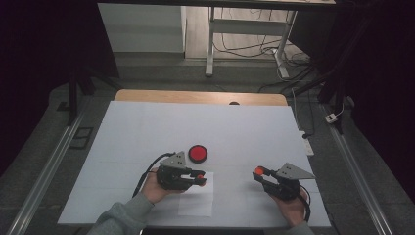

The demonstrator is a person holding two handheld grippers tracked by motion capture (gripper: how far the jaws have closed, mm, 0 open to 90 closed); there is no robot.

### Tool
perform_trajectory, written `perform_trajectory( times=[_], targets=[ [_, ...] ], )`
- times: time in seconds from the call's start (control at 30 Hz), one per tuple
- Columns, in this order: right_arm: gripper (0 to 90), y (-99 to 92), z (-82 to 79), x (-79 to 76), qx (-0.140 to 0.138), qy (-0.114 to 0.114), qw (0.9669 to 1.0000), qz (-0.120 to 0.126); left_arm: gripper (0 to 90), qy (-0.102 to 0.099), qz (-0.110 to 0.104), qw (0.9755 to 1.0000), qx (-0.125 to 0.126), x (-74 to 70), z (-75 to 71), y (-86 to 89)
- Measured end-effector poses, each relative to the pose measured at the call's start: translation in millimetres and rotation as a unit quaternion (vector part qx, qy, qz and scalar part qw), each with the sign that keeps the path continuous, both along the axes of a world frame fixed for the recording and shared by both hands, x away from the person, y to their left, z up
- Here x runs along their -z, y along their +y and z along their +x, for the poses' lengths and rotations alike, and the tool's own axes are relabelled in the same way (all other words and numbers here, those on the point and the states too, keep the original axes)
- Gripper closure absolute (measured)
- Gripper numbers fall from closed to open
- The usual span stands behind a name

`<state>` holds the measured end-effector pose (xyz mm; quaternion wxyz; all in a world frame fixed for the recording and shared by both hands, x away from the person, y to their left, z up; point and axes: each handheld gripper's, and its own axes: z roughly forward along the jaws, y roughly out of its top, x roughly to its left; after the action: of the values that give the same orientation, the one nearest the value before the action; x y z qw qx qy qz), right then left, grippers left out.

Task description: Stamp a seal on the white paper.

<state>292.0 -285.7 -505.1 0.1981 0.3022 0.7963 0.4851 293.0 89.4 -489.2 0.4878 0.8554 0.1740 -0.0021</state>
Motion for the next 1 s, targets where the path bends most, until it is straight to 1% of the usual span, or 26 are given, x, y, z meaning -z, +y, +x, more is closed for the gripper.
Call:
perform_trajectory(
  times=[0.13,0.43,0.57,0.63,0.73,1.0],
  targets=[
    [64.4,0.1,-0.2,-0.1,0.000,-0.001,1.0000,0.001,72.4,0.002,0.005,1.0000,0.001,4.0,-1.0,0.6],
    [64.4,0.1,-0.1,0.0,-0.001,0.000,1.0000,0.000,72.4,0.005,0.014,0.9998,-0.009,12.3,-1.6,2.0],
    [64.4,0.3,-0.3,0.0,-0.001,0.000,1.0000,0.000,72.4,0.009,0.017,0.9997,-0.016,17.1,-1.0,2.0],
    [64.4,0.3,-0.2,0.0,-0.001,0.001,1.0000,-0.001,72.5,0.009,0.021,0.9996,-0.019,19.3,-1.1,1.7],
    [64.3,0.2,-0.1,0.1,-0.001,0.001,1.0000,-0.001,72.4,0.007,0.032,0.9992,-0.022,22.4,-1.0,1.2],
    [64.3,0.1,-0.2,0.1,-0.001,0.001,1.0000,-0.001,72.4,0.001,0.043,0.9987,-0.026,27.5,-2.4,-2.0]
  ],
)
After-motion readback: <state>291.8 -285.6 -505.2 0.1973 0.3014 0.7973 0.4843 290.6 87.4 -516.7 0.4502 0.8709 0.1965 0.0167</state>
